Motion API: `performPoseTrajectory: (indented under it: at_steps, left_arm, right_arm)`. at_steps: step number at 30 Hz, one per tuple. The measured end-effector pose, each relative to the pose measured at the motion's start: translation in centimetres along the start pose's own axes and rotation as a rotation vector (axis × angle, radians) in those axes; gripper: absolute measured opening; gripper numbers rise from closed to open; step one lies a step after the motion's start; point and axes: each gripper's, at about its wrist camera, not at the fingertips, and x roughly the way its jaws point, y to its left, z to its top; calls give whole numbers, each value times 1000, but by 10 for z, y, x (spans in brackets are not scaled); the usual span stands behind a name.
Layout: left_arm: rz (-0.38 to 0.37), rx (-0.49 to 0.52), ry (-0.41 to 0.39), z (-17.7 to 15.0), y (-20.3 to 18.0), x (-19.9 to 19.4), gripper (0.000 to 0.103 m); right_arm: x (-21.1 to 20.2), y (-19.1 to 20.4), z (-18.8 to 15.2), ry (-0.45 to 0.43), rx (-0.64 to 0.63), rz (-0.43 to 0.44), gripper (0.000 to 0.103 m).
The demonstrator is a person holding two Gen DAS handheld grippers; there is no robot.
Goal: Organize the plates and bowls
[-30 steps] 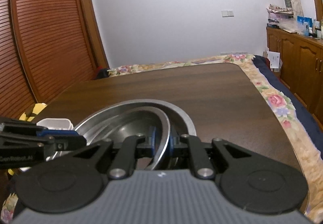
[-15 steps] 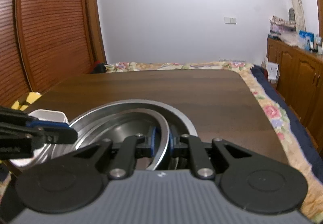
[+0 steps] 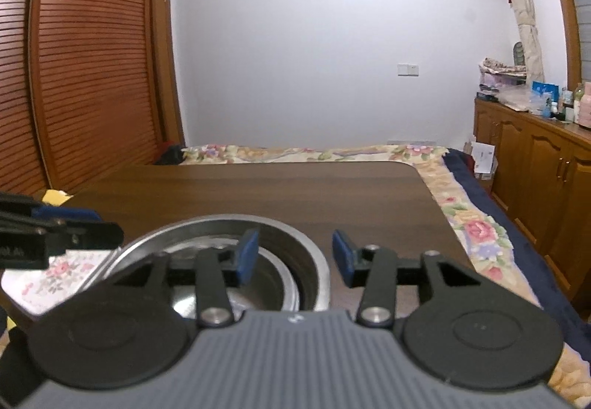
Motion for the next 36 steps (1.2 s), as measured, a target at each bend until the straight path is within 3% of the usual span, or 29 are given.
performPoseTrajectory:
  at_steps: [11,32,36]
  left_arm:
    - [17,-6,44,-17,-3,20,56]
    - [-44,-71,80,-25,9,35,49]
    - [-42,-58,84,-25,9,39,48]
  right_arm:
    - [15,-16,-16,40,67,-15,52]
    - [24,-9,-24,84,113,55,52]
    - [27,-10,-26,93,126,60,48]
